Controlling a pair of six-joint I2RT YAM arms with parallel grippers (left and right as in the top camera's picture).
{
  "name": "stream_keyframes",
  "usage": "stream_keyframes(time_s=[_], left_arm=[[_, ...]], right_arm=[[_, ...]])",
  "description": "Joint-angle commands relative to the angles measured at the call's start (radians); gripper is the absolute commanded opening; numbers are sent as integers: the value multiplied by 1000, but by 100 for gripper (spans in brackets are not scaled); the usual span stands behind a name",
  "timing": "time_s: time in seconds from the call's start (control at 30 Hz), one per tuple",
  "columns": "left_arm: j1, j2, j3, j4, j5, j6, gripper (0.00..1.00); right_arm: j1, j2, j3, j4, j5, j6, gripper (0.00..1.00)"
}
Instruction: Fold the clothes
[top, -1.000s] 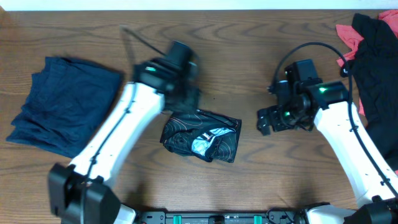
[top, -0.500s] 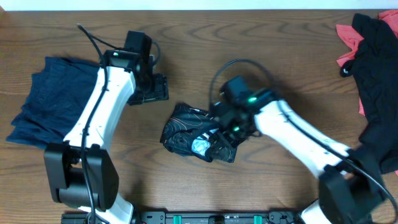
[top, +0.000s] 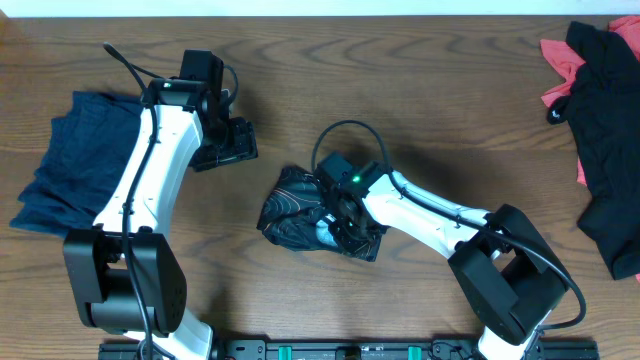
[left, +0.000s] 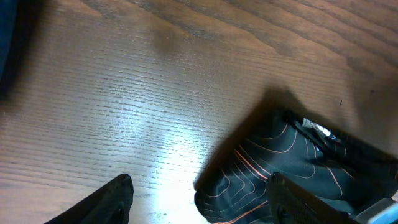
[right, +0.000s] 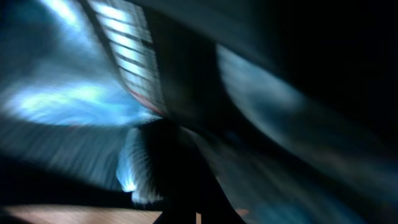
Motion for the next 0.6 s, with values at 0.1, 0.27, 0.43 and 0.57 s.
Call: stream_keyframes(time_s=[0.1,0.27,0.43,0.57], left_arm=[[1,1,-3,-6,0,16,70],[1,1,-3,-32,1,16,70],[-3,1,-3,-50,1,16,70],[-10,1,-3,-48,54,17,70]], right_arm=[[-34,-138,24,-85,230,153,1],[-95,-199,24,-128,318,153,1],[-143,-169,-2,-128,309,157,2],[-152,-137,-20,-127,246,162,3]])
